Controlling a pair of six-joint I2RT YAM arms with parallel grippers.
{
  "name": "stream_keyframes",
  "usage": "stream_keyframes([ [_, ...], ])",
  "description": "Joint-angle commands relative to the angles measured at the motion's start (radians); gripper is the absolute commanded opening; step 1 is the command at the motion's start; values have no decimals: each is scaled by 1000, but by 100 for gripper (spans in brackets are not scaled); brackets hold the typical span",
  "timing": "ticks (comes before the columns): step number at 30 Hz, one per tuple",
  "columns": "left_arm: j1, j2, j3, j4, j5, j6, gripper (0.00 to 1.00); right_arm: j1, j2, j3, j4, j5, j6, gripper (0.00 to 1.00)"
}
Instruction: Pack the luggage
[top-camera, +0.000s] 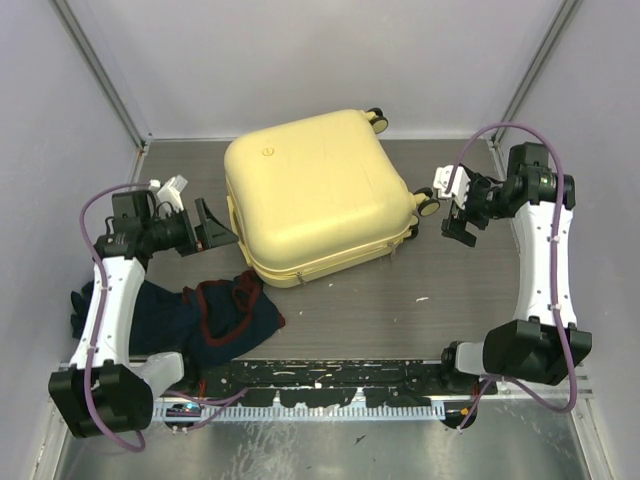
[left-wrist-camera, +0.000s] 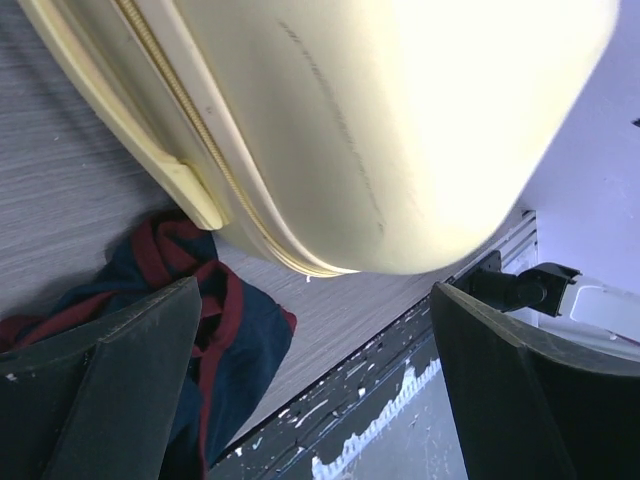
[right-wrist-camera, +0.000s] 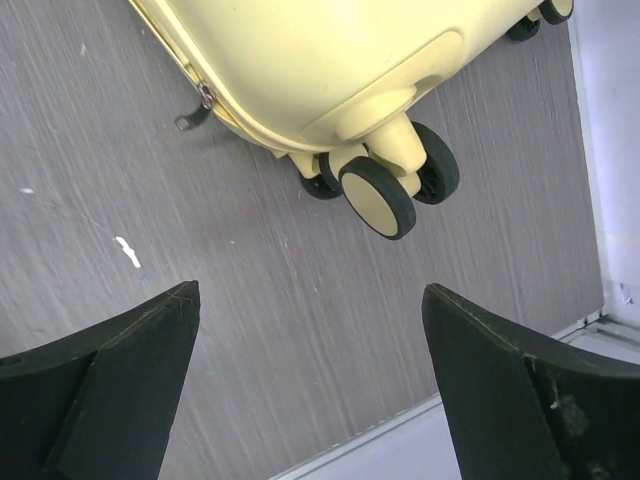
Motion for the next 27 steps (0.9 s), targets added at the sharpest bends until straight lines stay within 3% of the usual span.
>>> stream_keyframes([
  [1,5,-75,4,28,35,-34,97,4,76,36,-3,17,-185,96],
  [18,27,-124,-25,102,-34,-144,100,83,436,210,38,-59,-349,95],
  [27,27,-6,-101,500,15,-405,98,162,479,189,65,-57,-382,78],
])
